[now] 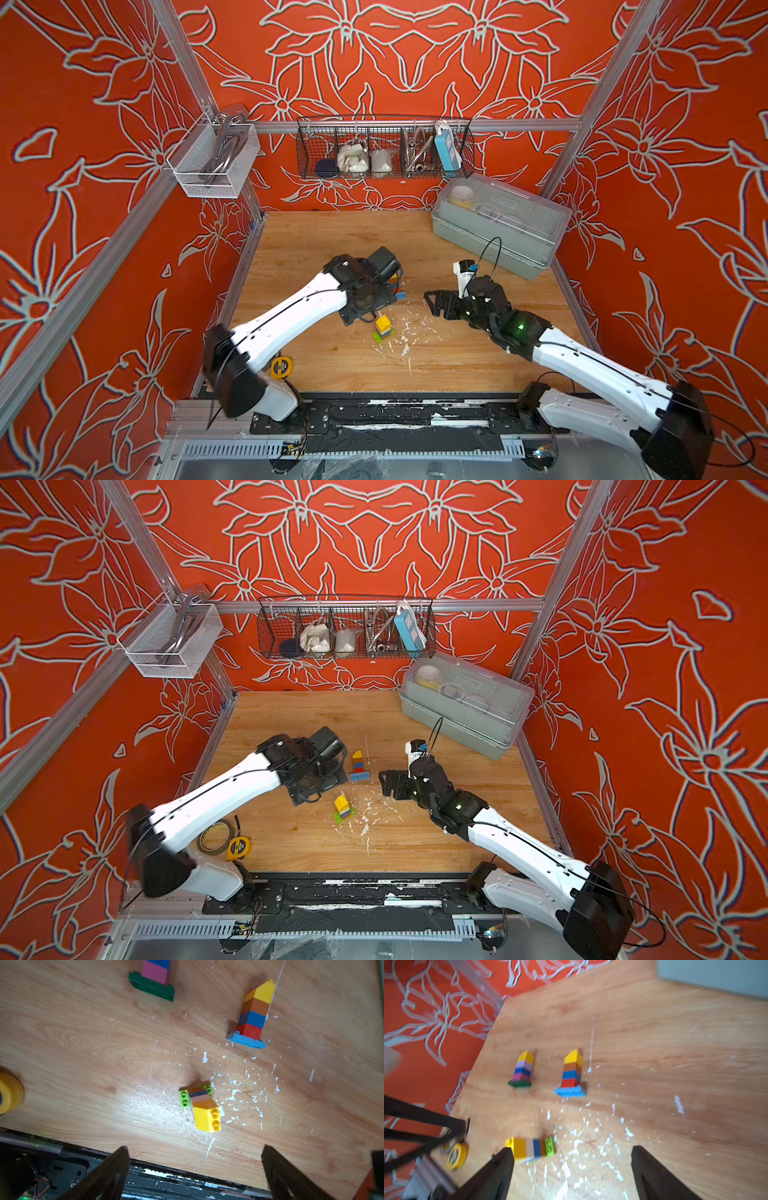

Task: Assemble the number 1 with lego
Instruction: Pick up the lego brick from the center of the board.

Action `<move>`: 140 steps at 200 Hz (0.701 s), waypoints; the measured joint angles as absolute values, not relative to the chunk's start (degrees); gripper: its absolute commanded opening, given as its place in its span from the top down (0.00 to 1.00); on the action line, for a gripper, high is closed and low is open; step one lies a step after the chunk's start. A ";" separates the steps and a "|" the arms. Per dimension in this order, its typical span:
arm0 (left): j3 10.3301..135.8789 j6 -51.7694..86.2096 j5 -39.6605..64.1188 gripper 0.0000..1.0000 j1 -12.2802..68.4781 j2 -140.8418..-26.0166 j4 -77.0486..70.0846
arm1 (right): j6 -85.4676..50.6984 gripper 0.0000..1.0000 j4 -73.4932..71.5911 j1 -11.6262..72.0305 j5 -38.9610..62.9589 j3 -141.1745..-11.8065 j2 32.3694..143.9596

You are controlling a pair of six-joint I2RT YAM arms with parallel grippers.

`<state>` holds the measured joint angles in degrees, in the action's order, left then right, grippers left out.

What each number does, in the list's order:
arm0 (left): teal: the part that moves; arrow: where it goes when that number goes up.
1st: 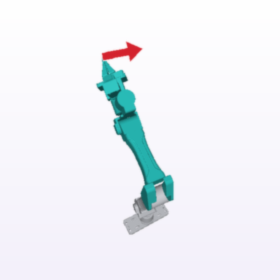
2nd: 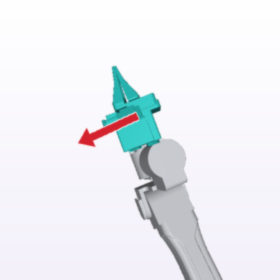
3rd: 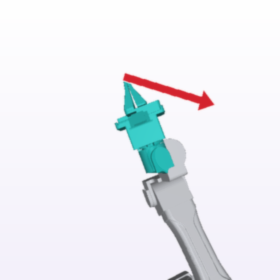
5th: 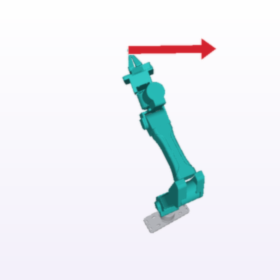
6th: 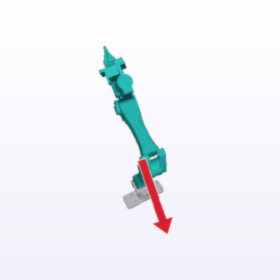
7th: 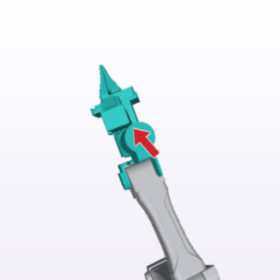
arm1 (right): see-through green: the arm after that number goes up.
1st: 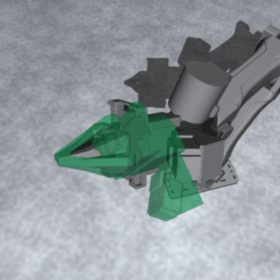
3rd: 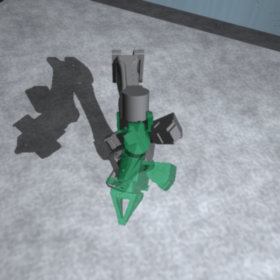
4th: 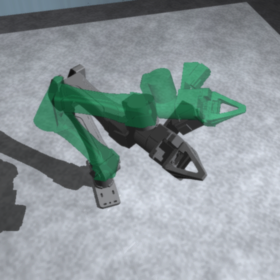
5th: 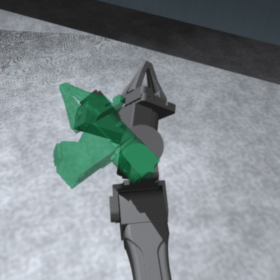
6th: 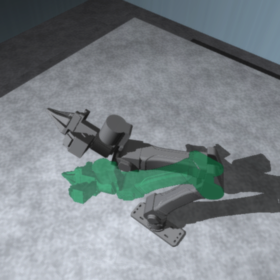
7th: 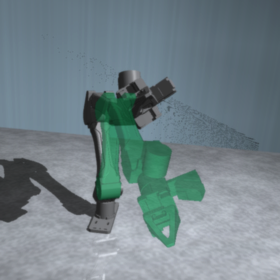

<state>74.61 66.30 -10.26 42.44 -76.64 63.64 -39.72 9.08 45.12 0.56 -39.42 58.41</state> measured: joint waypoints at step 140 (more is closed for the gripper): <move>25.36 59.83 -12.80 0.01 41.95 -22.48 32.18 | -32.10 0.13 -12.95 67.26 -8.62 -33.43 82.19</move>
